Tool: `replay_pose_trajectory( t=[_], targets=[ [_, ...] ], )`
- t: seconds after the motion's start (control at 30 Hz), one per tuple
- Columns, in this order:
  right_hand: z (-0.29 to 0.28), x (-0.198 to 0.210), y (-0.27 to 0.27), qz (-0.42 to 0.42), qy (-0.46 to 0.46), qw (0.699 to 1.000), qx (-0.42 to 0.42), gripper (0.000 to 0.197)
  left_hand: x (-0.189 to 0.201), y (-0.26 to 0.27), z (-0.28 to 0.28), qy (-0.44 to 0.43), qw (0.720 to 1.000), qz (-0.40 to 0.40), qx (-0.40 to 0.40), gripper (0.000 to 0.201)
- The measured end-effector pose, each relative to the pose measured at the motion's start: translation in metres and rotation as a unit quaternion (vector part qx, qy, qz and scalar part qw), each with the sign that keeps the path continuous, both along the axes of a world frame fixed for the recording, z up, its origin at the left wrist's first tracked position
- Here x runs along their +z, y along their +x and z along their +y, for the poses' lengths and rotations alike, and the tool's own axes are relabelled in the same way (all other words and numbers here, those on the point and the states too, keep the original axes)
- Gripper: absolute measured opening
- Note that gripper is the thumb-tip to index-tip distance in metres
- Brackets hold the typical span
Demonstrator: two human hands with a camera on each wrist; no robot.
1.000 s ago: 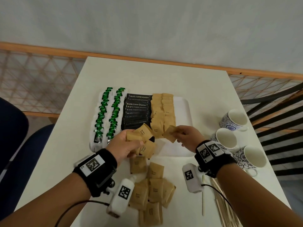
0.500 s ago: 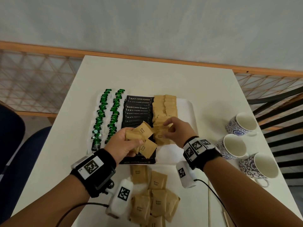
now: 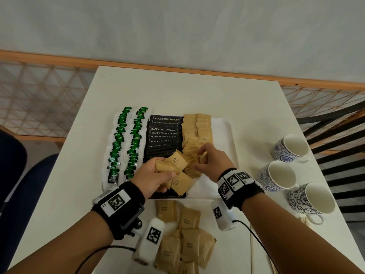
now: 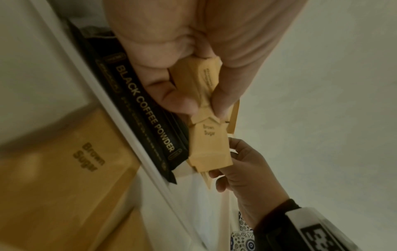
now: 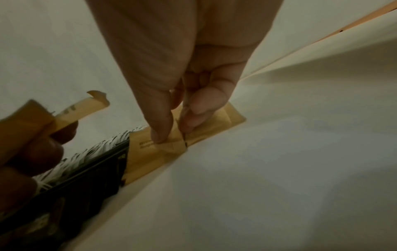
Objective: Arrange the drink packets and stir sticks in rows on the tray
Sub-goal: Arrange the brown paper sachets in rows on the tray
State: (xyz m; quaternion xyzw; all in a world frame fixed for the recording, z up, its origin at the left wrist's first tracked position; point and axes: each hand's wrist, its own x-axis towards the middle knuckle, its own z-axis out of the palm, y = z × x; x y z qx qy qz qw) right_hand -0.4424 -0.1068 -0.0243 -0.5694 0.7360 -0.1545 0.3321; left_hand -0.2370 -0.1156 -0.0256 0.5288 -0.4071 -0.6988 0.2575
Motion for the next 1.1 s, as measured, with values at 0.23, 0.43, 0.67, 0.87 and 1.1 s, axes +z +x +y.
replay_pose_trajectory(
  t=[0.23,0.43,0.67,0.87,1.1],
  targets=[
    [0.008,0.008,0.005,-0.173,-0.028,0.982,-0.067,0.016,-0.001,-0.008,0.002,-0.005,1.0,0.0,-0.013,0.03],
    [0.014,0.014,0.001,-0.306,0.021,0.947,-0.099,0.008,0.0,-0.017,0.008,-0.01,0.999,0.0,-0.037,0.029],
    [0.015,0.011,-0.037,-0.225,-0.003,0.967,-0.117,0.021,0.001,-0.008,0.005,0.01,1.0,0.013,-0.007,0.023],
    [0.007,-0.007,-0.037,-0.146,0.009,0.983,-0.109,0.019,0.001,-0.004,0.002,0.01,1.0,0.024,0.013,0.023],
    [0.007,-0.012,-0.035,-0.092,-0.018,0.988,-0.124,0.014,-0.002,-0.006,0.0,0.022,0.999,0.033,0.022,0.023]
  ],
)
